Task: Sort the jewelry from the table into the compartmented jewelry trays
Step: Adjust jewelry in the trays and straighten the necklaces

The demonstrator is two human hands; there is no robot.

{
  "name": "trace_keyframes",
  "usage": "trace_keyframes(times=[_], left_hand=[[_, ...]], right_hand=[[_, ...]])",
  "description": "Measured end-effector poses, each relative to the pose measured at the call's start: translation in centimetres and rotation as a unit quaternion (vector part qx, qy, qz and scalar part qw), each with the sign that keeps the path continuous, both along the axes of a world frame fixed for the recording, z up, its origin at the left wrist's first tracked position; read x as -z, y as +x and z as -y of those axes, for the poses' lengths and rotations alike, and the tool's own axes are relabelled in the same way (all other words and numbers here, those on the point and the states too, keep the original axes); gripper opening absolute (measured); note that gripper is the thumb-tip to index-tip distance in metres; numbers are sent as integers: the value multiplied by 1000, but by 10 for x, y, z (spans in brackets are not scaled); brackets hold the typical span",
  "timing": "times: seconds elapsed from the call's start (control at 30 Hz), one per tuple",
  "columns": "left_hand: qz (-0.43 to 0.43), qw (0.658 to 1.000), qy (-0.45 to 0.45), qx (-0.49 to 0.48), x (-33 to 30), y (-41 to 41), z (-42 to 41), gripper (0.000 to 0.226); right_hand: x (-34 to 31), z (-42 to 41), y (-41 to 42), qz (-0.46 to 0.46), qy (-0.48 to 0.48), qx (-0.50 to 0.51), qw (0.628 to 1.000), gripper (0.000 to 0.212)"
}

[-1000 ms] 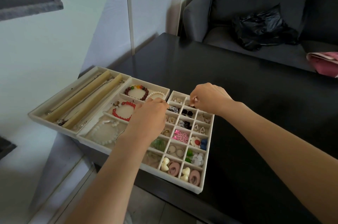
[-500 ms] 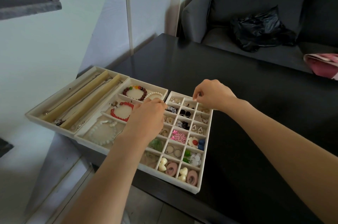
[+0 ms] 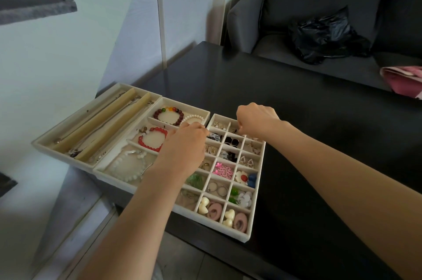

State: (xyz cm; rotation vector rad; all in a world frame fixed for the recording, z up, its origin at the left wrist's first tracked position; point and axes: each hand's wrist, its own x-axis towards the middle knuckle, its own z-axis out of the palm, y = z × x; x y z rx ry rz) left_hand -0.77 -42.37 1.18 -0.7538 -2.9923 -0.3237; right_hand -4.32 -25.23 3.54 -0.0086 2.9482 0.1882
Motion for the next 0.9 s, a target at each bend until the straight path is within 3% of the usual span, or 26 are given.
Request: trace_keyframes(times=[0.2, 0.47, 0.67, 0.9], left_hand=[[-3, 1000, -3, 2, -1, 0, 0, 40], [-1, 1000, -1, 0, 0, 0, 0, 40], [0, 1000, -3, -1, 0, -1, 0, 39], [-1, 1000, -4, 0, -1, 0, 0, 40]], right_hand=[[0, 1, -1, 10, -27, 21, 999, 14], [-5, 0, 1, 12, 17, -59, 998, 9], [-10, -6, 0, 5, -32, 4, 999, 16], [-2, 4, -2, 10, -14, 31, 999, 13]])
